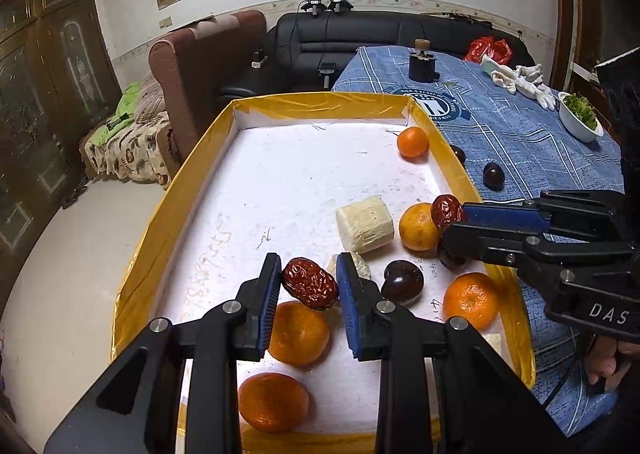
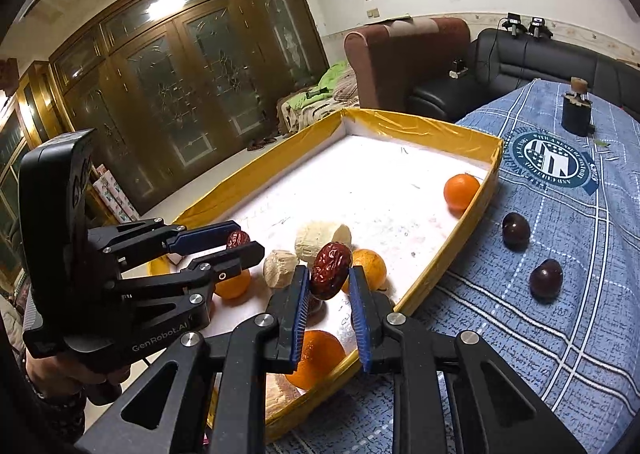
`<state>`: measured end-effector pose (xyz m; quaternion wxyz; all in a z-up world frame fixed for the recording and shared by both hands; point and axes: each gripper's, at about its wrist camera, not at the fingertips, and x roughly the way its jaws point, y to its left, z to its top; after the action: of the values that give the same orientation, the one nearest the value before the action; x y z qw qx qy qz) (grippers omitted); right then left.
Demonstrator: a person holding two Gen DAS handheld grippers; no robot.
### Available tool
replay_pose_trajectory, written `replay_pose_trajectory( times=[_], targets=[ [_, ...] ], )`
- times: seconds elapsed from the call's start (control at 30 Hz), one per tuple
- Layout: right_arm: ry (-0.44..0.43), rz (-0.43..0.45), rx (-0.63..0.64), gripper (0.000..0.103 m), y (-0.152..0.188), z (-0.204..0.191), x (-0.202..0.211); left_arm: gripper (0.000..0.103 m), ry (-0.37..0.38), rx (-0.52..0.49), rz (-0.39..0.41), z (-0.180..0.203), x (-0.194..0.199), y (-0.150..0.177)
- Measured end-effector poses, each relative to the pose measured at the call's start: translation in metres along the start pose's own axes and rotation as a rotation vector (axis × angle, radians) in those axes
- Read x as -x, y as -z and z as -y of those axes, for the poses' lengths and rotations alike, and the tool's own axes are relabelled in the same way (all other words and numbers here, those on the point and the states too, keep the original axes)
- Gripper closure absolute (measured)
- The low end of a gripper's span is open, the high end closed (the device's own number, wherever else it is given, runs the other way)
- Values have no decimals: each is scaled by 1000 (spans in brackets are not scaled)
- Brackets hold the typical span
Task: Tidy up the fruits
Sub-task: 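Carry both red dates over the tray and open both grippers, then move both grippers to the last dark plums and grasp one with the right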
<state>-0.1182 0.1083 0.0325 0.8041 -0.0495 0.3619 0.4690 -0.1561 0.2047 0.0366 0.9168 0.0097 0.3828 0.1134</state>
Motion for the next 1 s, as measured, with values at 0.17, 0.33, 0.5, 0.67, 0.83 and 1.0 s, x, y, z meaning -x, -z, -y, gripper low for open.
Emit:
replay_pose_trajectory(
  times=[0.17, 0.33, 0.5, 0.67, 0.83, 1.0],
  targets=[
    [4, -8, -2, 80, 0, 2, -4, 76, -7, 2, -7, -2, -3, 1],
    [-8, -5, -14, 69, 1, 3, -2, 60, -47, -9, -35, -1, -6, 0],
    [21, 57, -4, 50, -5, 10, 20, 37, -75, 16, -32, -5, -2, -2],
    [165, 82, -55, 44, -10, 58, 50, 30, -68, 27, 6, -6, 9, -12],
    [276, -9, -128, 43, -6, 112, 49, 30, -15, -35, 41, 16, 16, -28],
    [281, -77, -119, 45, -10, 123, 16, 30, 18, -87, 62, 36, 23, -42]
  ],
)
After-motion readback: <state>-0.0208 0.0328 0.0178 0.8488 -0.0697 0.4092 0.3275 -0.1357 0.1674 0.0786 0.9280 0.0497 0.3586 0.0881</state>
